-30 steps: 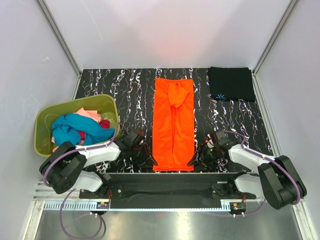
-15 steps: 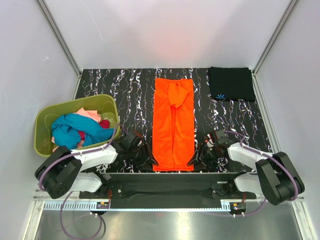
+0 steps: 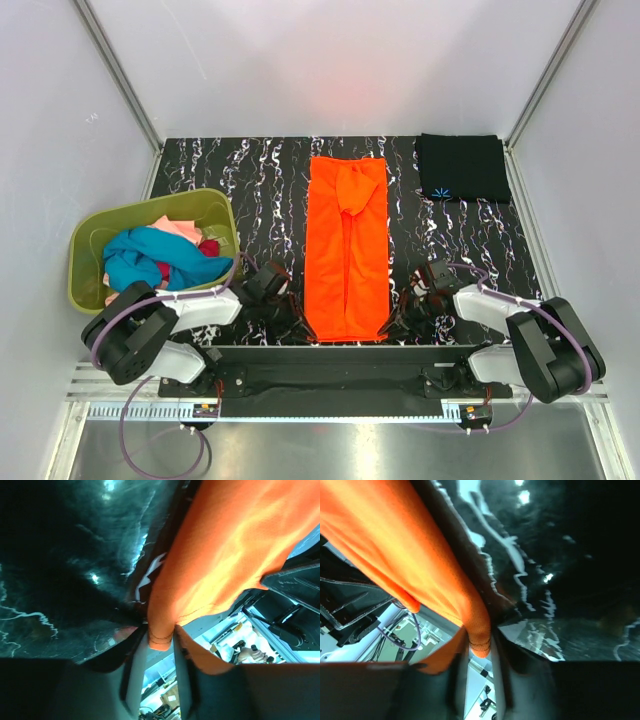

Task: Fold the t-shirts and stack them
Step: Fold the tshirt

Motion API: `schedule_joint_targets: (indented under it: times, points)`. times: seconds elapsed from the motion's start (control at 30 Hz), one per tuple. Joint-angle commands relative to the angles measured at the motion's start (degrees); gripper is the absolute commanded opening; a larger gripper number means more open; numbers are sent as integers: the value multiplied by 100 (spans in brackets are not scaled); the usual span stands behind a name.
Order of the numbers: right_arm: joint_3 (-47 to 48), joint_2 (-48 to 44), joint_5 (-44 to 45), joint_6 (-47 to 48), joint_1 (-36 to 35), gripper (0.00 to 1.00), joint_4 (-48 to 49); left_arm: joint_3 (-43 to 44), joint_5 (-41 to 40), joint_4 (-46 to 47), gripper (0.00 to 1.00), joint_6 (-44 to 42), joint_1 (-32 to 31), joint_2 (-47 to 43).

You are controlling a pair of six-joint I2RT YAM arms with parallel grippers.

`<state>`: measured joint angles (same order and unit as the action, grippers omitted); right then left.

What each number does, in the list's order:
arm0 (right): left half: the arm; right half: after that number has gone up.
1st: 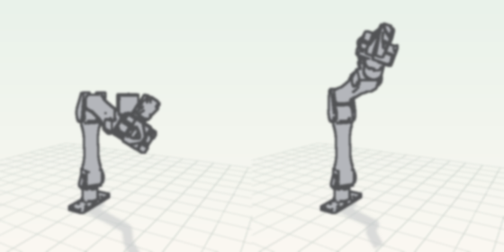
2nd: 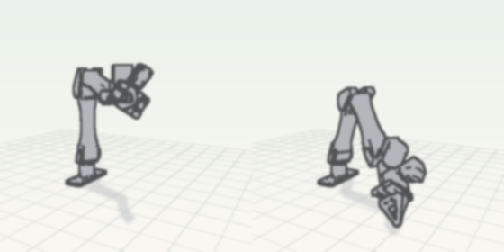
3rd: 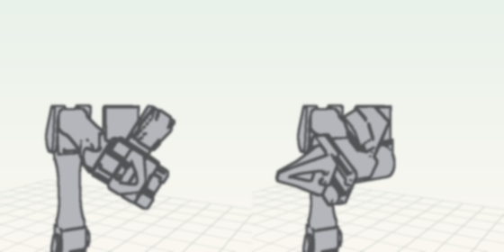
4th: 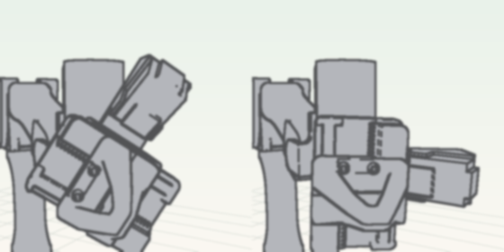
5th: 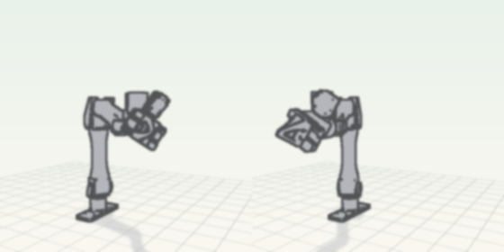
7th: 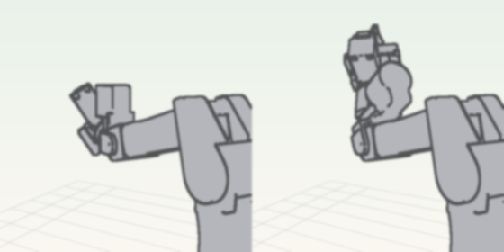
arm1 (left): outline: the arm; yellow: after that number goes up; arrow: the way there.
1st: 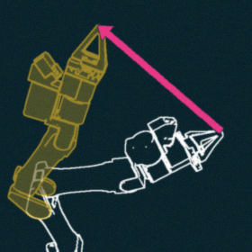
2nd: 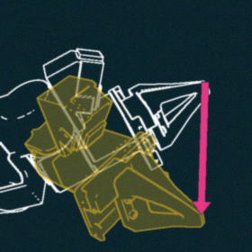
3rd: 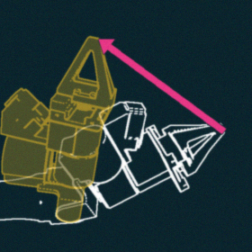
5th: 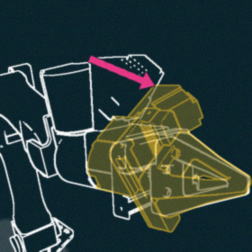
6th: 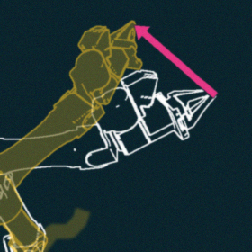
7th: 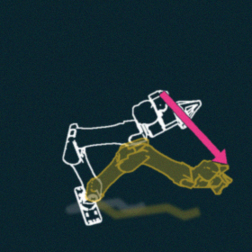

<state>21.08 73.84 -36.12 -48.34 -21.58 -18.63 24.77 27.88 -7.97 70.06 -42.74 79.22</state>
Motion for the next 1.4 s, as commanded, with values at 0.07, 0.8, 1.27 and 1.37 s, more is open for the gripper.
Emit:
schedule_joint_targets:
  times: [0.07, 0.8, 1.27, 1.37]
  points:
    - [-166, -133, 562, 114, 23, 14, -26, -298, -986, -820, 14, -423, -50, 190]
    - [2672, 751, 483, 904, 154, 0, -1423, 3416, -2111, -3500, 0, -2127, 222, 742]
    - [5616, 2906, 281, 1678, 1015, 0, -2408, 7028, -1742, -4511, 0, -3174, 1566, 3037]
    - [6293, 3399, 211, 1819, 1182, 0, -2645, 7846, -1549, -4661, 0, -3271, 1681, 3547]
